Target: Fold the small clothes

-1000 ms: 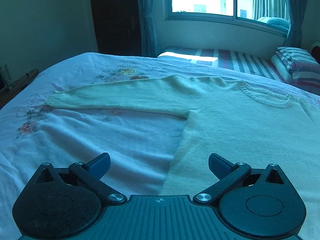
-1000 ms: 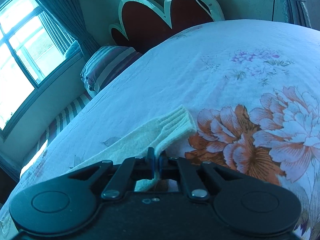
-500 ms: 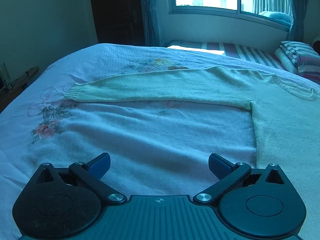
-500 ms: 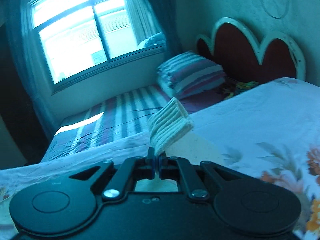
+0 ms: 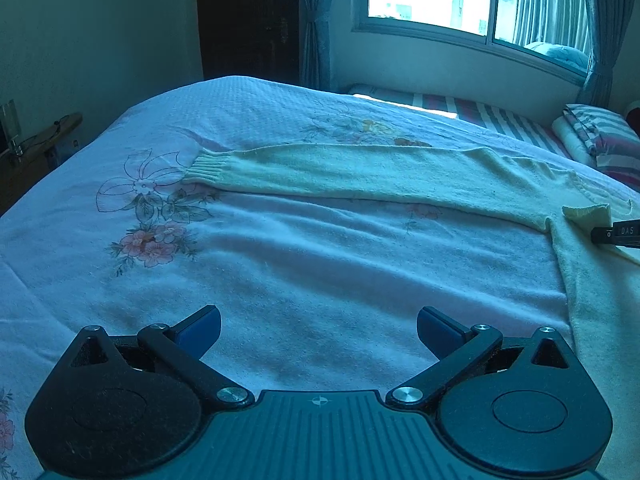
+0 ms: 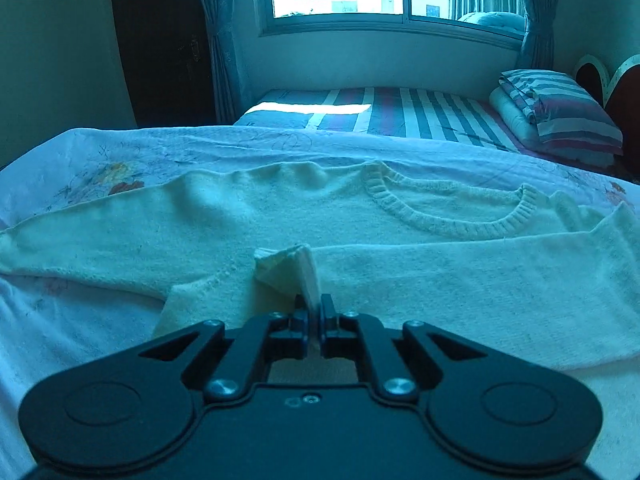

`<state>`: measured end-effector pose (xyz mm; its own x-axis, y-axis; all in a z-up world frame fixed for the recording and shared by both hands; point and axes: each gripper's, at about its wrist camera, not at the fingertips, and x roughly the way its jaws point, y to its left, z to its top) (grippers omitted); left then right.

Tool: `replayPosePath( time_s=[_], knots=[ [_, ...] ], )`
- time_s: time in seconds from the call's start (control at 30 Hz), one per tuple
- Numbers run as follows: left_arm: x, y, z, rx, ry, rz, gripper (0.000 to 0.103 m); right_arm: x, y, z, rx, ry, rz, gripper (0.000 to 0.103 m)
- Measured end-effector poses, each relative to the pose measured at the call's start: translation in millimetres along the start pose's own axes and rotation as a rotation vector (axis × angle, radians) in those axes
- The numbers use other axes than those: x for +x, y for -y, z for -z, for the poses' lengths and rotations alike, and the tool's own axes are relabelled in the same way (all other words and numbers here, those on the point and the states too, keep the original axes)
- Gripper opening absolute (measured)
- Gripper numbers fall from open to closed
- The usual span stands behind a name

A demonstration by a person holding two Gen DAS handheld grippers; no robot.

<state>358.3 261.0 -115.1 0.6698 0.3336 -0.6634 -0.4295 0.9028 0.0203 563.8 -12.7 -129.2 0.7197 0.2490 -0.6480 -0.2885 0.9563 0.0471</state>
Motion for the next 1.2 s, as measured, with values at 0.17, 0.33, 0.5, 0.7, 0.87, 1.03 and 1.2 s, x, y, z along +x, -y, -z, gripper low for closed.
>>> replayPosePath(
  time_s=[0.17, 0.33, 0.5, 0.7, 0.87, 1.03, 1.2],
  knots=[
    [7, -1, -5, -0.012, -0.002, 0.005, 0.103, 1, -3, -6, 0.033, 0.035, -0.006, 0.007],
    [8, 8, -9, 0.012, 0.006, 0.019, 0.103, -2, -6, -7, 0.086, 0.09, -0.03, 0.007],
    [10, 20, -10, 0.017, -0.006, 0.033, 0.103, 13, -27, 5, -0.039, -0.028, -0.092, 0.041],
    [20, 51, -19, 0.001, -0.01, 0.09, 0.103, -43, 22, 10, 0.086, 0.074, -0.082, 0.036],
    [32, 115, -38, 0.056, -0.014, 0.243, 0.103, -84, 89, 27, 0.191, 0.102, 0.039, 0.036],
    [37, 185, -51, 0.054, -0.017, 0.424, 0.102, -116, 138, 43, 0.246, 0.135, 0.145, 0.036],
    [60, 236, -51, -0.035, -0.134, 0.529, 0.035, -127, 179, 54, 0.3, 0.134, 0.191, 0.035]
  ],
)
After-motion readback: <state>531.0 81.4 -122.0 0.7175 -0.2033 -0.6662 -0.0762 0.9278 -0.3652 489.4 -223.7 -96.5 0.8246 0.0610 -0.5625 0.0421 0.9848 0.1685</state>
